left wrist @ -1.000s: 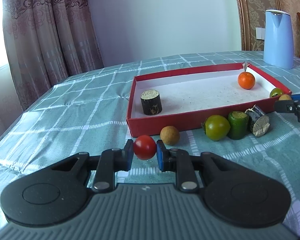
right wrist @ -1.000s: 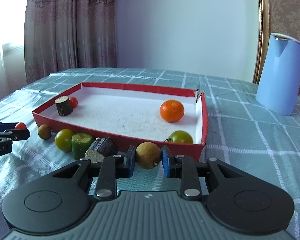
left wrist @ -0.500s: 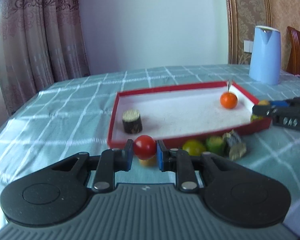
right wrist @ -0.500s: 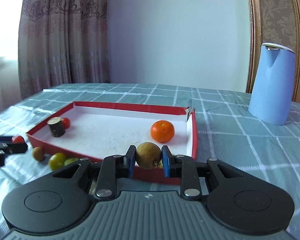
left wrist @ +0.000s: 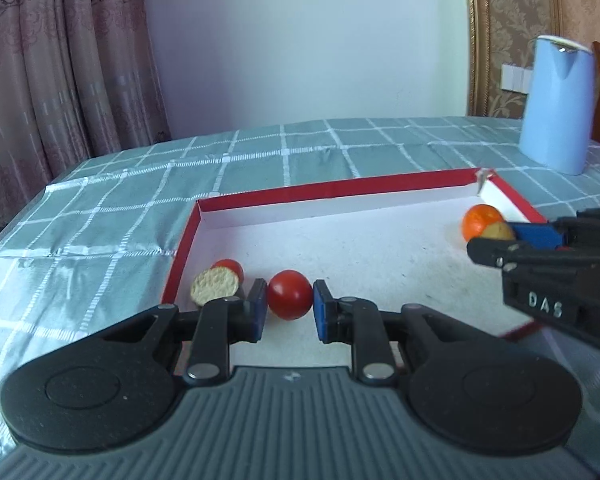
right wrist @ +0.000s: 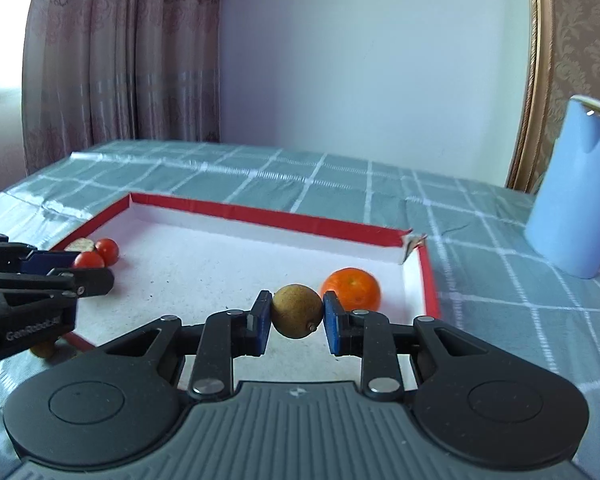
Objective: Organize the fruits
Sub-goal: 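Lower the cherry tomato and kiwi into the tray and open both grippers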
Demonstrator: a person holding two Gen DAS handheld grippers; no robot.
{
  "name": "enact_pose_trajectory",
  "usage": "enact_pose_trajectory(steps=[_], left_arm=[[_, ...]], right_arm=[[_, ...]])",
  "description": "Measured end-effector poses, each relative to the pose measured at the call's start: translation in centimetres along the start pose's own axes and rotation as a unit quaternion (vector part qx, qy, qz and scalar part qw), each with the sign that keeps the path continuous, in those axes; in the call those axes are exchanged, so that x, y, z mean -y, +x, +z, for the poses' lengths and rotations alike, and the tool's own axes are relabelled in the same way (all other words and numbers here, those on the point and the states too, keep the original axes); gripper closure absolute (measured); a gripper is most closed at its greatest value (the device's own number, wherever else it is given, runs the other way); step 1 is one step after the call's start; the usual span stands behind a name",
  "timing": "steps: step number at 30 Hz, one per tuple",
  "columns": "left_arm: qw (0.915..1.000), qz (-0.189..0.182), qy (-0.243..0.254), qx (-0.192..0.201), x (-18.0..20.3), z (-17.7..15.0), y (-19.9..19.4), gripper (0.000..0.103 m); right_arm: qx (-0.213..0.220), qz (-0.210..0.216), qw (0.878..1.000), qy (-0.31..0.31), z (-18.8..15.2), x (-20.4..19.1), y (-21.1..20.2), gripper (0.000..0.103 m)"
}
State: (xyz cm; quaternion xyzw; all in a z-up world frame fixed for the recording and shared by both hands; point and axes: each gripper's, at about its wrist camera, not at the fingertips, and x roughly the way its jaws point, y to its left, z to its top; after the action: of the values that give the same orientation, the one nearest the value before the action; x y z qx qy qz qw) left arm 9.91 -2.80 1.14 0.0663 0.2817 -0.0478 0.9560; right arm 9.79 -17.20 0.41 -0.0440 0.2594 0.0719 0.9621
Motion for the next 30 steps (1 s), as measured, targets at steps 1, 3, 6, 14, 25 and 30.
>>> enact_pose_trajectory(steps=[1, 3, 6, 14, 25, 30], left_arm=[[1.0, 0.003, 0.0, -0.004, 0.1, 0.2, 0.5, 0.081], [0.9999, 0.005, 0.0, -0.012, 0.1, 0.4, 1.4, 0.081], [0.9998, 0.007, 0.0, -0.019, 0.2, 0.7, 2.5, 0.081], [0.9996, 0.013, 0.004, -0.024, 0.2, 0.8, 3.6, 0.071], [0.9999, 0.005, -0.009, 0.01, -0.3, 0.8, 2.3, 0.023], [0.9983, 0.008, -0.035, 0.045, -1.8, -0.2, -0.1, 0.013]], right_arm=[[-0.009, 0.002, 1.0, 0.005, 0.1, 0.0, 0.5, 0.076], [-0.024, 0.007, 1.0, 0.015, 0.4, 0.2, 1.4, 0.076], [-0.029, 0.006, 0.999, 0.017, 0.5, 0.1, 2.0, 0.076], [-0.061, 0.01, 0.998, 0.026, 0.5, -0.2, 3.9, 0.077], [-0.055, 0.007, 0.998, 0.031, 0.3, 0.2, 3.6, 0.073], [-0.05, 0.027, 0.996, 0.065, -0.2, 1.4, 2.7, 0.06]])
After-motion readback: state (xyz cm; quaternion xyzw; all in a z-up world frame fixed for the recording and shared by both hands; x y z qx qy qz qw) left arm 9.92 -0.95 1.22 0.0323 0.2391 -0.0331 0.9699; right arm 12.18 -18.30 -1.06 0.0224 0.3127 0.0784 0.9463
